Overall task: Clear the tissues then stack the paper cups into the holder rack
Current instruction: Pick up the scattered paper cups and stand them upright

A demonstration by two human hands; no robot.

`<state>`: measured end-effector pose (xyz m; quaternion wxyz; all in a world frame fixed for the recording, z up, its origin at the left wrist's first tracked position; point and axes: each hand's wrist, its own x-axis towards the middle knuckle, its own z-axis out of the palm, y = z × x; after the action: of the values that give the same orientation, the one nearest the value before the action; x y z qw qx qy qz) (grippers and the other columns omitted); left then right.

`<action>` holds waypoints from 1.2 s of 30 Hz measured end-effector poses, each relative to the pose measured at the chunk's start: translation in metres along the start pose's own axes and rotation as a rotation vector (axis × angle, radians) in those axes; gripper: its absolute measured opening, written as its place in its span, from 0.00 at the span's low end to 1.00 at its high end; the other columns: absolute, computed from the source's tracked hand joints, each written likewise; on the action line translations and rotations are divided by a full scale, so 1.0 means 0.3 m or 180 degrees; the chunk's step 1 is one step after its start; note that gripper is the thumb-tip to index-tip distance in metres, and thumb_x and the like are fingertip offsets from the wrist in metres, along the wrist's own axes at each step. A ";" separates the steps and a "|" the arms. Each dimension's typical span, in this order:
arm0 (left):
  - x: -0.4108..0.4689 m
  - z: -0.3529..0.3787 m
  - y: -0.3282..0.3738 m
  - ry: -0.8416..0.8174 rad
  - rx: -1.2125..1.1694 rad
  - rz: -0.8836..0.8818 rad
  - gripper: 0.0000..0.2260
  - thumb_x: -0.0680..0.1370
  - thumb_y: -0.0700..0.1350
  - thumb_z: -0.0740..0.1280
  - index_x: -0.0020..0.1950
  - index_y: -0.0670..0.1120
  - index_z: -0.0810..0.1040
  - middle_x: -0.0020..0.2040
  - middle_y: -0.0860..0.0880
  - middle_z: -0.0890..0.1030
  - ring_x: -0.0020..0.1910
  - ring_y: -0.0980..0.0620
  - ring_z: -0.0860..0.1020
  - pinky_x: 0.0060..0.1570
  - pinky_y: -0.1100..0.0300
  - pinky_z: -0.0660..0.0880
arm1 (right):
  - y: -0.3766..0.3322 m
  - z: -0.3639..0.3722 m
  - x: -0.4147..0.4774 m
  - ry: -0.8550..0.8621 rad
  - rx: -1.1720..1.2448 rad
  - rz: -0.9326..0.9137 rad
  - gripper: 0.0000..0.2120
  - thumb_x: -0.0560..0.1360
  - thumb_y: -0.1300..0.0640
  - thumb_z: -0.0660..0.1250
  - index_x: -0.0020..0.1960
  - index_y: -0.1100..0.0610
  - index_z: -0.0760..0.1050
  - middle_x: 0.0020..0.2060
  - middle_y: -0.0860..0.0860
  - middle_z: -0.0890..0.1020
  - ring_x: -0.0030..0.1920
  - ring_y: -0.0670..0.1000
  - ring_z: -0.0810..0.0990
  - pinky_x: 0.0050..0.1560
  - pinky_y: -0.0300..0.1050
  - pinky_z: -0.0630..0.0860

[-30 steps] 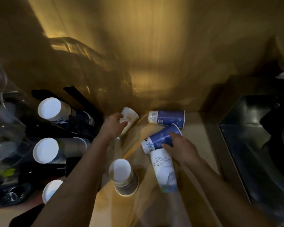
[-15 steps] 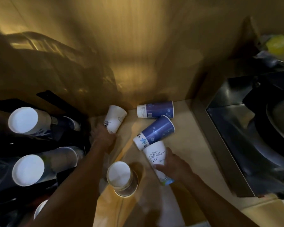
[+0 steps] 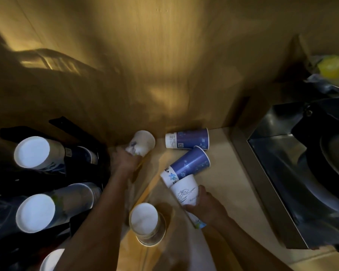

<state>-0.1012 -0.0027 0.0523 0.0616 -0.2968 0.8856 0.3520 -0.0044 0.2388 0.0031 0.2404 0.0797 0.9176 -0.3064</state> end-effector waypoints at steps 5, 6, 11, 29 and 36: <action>-0.133 -0.166 0.164 0.0308 0.0040 0.0871 0.32 0.68 0.51 0.74 0.65 0.38 0.66 0.63 0.35 0.69 0.63 0.35 0.70 0.58 0.48 0.68 | 0.000 -0.014 0.032 -0.0004 -0.0103 0.0010 0.40 0.60 0.43 0.71 0.66 0.49 0.55 0.56 0.54 0.72 0.56 0.57 0.73 0.52 0.50 0.71; -0.171 -0.202 0.196 0.0386 -0.0040 0.1031 0.32 0.68 0.50 0.75 0.64 0.38 0.67 0.63 0.36 0.70 0.62 0.36 0.70 0.58 0.47 0.69 | 0.004 -0.016 0.037 -0.0051 -0.0133 0.0018 0.41 0.60 0.44 0.71 0.67 0.48 0.54 0.57 0.54 0.71 0.58 0.57 0.72 0.53 0.51 0.70; -0.376 -0.349 0.310 0.0742 -0.0586 0.1797 0.31 0.66 0.48 0.76 0.65 0.44 0.66 0.61 0.42 0.72 0.60 0.42 0.73 0.58 0.44 0.72 | 0.049 -0.027 0.048 -0.0185 -0.0305 -0.0045 0.46 0.60 0.46 0.73 0.69 0.45 0.49 0.62 0.55 0.68 0.61 0.58 0.70 0.58 0.55 0.69; -0.636 0.029 0.222 -0.0076 -0.0784 0.1658 0.28 0.63 0.48 0.78 0.59 0.52 0.70 0.51 0.56 0.70 0.56 0.48 0.75 0.57 0.49 0.73 | 0.143 -0.292 0.040 0.1608 0.1104 -0.0541 0.32 0.61 0.62 0.76 0.61 0.58 0.65 0.58 0.59 0.69 0.55 0.59 0.73 0.54 0.46 0.68; -0.579 0.237 0.080 -0.0423 -0.0595 0.1244 0.30 0.63 0.50 0.77 0.61 0.52 0.70 0.61 0.49 0.74 0.60 0.45 0.73 0.60 0.49 0.71 | 0.109 -0.353 0.002 0.1826 0.1490 -0.0808 0.33 0.62 0.59 0.77 0.61 0.57 0.66 0.57 0.57 0.71 0.57 0.56 0.72 0.59 0.51 0.70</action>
<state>0.0198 0.1418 0.0687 0.0227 -0.1001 0.8838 0.4565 -0.0369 0.3286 0.0593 -0.0903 0.1006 0.8554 -0.5000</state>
